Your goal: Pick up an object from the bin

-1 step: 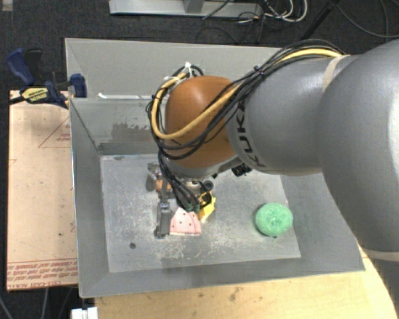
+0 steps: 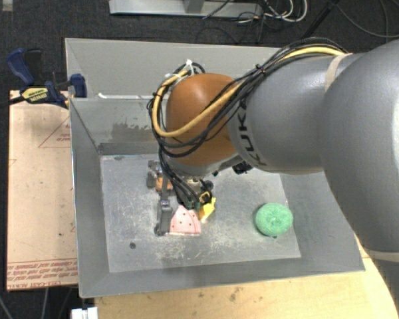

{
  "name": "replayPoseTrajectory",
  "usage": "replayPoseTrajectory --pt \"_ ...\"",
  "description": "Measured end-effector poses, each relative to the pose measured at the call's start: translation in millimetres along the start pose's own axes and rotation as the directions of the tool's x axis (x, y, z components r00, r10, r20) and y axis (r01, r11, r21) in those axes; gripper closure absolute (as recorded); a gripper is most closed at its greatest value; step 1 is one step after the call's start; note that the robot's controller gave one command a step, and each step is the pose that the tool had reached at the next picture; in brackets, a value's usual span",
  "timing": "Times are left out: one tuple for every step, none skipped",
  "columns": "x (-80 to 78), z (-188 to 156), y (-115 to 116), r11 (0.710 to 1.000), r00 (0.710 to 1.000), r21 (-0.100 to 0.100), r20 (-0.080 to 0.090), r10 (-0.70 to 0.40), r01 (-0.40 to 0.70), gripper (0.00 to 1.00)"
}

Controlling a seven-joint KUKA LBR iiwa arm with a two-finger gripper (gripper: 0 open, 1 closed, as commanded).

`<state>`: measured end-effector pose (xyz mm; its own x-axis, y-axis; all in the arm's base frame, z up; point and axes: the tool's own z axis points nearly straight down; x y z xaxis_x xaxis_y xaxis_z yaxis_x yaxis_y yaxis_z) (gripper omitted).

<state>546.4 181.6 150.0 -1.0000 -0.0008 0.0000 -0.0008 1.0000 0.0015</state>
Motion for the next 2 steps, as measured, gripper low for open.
replayPoseTrajectory --pt "-4.4 27 -37 1.0 1.0 -0.004 0.005 0.017 -0.017 0.0" --pt "-22.3 48 -63 0.997 0.997 0.004 -0.001 -0.074 0.074 0.0"
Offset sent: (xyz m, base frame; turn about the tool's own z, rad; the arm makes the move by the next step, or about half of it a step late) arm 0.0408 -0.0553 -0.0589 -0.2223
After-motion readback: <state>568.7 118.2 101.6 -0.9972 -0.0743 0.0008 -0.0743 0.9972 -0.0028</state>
